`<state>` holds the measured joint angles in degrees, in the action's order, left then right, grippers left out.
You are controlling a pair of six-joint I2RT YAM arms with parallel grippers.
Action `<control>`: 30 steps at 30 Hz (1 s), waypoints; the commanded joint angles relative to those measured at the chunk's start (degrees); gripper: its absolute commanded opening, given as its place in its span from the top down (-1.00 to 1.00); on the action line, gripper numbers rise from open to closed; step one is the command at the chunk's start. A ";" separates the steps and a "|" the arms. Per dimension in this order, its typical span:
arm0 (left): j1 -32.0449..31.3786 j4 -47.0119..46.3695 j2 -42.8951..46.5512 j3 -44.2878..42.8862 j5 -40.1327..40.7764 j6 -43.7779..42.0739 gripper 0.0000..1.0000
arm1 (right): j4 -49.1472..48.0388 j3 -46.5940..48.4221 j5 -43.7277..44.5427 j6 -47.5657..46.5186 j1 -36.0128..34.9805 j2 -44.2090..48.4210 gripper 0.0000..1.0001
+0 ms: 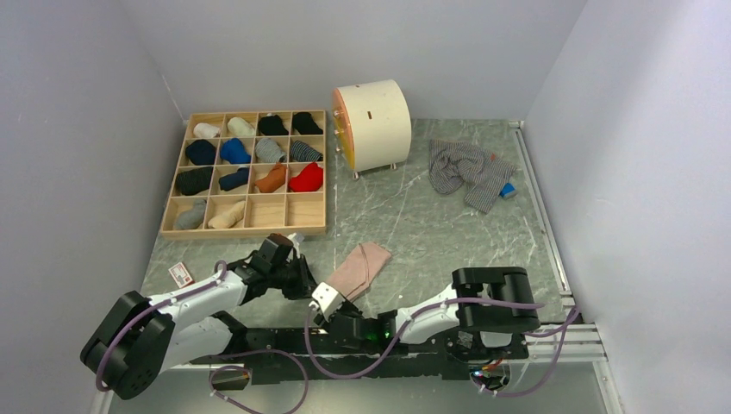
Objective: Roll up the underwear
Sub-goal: Roll the underwear to the center of the board.
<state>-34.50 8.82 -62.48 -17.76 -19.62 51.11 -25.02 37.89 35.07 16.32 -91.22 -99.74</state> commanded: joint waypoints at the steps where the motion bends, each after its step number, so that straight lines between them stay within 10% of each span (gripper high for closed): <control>1: -0.19 5.48 -0.61 0.01 2.88 -2.34 0.73 | 3.45 -2.51 -3.79 1.37 1.04 -0.98 0.12; 18: 1.37 6.77 -0.84 -1.07 2.94 -2.69 0.58 | 0.93 -1.29 -15.09 0.35 3.70 -2.66 1.00; 25: 3.70 9.72 2.17 -2.16 3.75 -3.32 -0.24 | -8.30 -6.64 -24.79 8.50 7.28 0.88 1.00; 30: 4.00 9.73 3.94 -0.70 2.64 -2.81 -0.32 | -20.50 -12.22 -30.92 15.64 11.04 1.44 1.00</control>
<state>-30.96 14.22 -59.31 -20.03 -19.42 50.02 -40.42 30.30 14.17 24.05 -81.95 -98.13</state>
